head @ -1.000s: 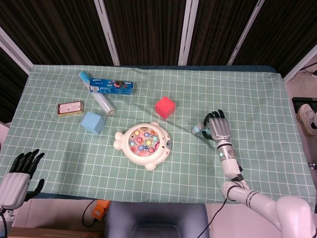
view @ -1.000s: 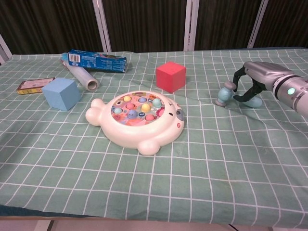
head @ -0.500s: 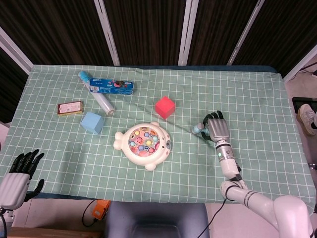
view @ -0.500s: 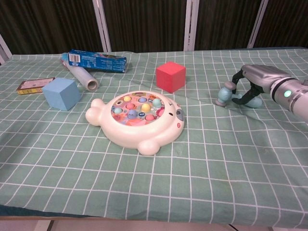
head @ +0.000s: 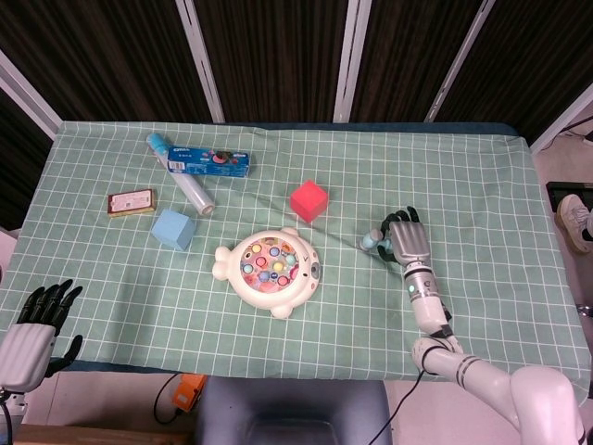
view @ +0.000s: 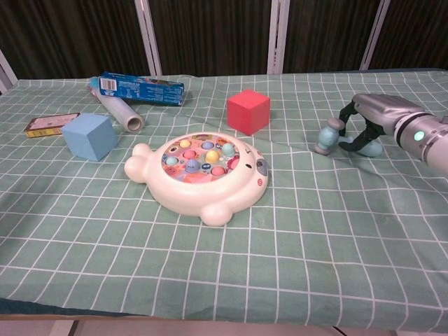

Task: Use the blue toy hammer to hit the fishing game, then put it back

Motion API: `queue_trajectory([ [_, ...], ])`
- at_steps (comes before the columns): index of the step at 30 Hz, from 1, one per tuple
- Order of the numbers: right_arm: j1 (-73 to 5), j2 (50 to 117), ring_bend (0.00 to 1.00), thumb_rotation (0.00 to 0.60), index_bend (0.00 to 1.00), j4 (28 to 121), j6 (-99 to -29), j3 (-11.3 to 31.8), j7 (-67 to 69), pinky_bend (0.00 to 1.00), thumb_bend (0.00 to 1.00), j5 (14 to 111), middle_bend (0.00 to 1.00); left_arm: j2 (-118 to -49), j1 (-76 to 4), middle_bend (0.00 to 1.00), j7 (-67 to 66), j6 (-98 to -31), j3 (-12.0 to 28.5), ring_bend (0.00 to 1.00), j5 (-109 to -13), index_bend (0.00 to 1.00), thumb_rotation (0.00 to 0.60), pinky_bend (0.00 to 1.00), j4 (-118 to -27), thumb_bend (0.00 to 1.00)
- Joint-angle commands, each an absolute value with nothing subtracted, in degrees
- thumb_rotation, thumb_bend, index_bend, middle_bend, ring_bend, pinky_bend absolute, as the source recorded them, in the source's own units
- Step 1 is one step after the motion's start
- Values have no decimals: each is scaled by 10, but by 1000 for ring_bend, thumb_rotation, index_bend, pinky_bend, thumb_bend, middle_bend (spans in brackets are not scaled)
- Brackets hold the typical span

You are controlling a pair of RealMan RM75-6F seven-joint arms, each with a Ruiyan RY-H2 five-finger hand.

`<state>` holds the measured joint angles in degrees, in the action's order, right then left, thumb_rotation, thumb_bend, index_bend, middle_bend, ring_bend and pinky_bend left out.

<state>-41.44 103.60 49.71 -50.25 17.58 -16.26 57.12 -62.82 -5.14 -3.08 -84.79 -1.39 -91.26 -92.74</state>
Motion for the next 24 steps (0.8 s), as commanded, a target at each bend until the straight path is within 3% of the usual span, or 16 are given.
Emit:
queue_trajectory([
  [1, -415, 1038, 227, 600, 662, 494, -501, 176, -163, 196, 498, 570, 408, -629, -51, 0, -31, -848, -14, 0, -913, 0, 600, 69, -927, 420],
  [5, -416, 1041, 245, 600, 681, 489, -499, 177, -165, 230, 505, 568, 423, -628, -52, 0, -31, -848, -14, 0, -913, 0, 600, 69, -927, 420],
  [12, -418, 1047, 320, 600, 742, 481, -497, 177, -171, 396, 515, 565, 479, -628, -51, 0, -30, -849, -14, 0, -913, 0, 600, 69, -927, 419],
  [16, -420, 1051, 401, 600, 805, 477, -499, 177, -175, 510, 521, 565, 539, -628, -51, 0, -29, -850, -14, 0, -913, 0, 600, 69, -927, 419],
  [21, -420, 1057, 541, 600, 841, 469, -504, 176, -181, 594, 524, 566, 576, -628, -51, 0, -28, -850, -13, 0, -914, 0, 600, 69, -926, 419],
  [24, -421, 1059, 564, 600, 855, 466, -503, 176, -184, 610, 524, 566, 587, -628, -50, 0, -27, -851, -14, 0, -914, 0, 600, 69, -926, 420],
])
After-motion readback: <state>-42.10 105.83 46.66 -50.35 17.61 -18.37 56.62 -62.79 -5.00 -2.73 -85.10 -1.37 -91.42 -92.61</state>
